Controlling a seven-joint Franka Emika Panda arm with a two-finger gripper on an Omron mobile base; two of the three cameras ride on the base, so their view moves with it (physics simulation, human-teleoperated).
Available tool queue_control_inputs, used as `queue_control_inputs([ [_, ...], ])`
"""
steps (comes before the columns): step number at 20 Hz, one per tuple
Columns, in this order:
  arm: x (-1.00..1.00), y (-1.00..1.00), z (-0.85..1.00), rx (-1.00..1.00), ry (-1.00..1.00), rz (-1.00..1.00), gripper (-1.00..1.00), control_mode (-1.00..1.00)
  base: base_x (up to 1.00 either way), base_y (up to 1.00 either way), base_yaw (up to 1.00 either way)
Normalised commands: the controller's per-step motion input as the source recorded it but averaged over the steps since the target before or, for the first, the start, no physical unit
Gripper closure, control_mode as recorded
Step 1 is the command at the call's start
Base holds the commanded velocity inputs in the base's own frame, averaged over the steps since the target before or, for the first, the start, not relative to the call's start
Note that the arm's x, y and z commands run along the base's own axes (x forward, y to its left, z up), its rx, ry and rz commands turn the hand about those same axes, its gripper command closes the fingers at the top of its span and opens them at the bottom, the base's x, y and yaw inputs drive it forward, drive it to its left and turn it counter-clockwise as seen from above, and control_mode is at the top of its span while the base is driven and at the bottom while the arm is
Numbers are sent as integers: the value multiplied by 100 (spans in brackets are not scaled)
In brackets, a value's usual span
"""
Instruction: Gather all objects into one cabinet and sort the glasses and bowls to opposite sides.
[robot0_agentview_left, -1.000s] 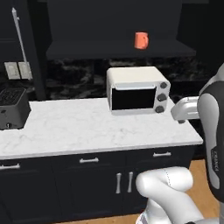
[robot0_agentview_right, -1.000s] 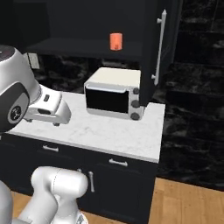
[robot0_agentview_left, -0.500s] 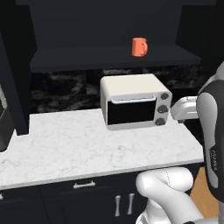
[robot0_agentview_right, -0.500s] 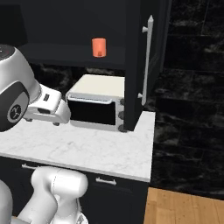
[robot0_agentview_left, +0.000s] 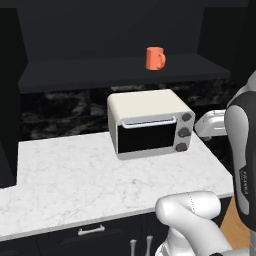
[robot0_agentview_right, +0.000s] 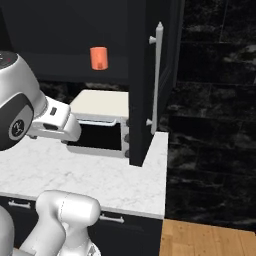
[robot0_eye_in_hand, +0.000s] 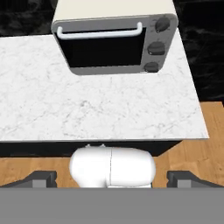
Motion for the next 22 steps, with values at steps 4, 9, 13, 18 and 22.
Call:
queue_control_inputs([
  [4, 8, 1, -2, 0, 0, 0, -100, -100, 21, 0, 0],
  [9, 2, 7, 11, 0, -24, 4, -100, -100, 0, 0, 0],
  [13, 0, 4, 22, 0, -34, 5, -100, -100, 0, 0, 0],
  [18, 18, 0, 15, 1, -25, 2, -100, -100, 0, 0, 0],
  [22, 46, 0, 6, 2, 0, 0, -100, -100, 0, 0, 0],
])
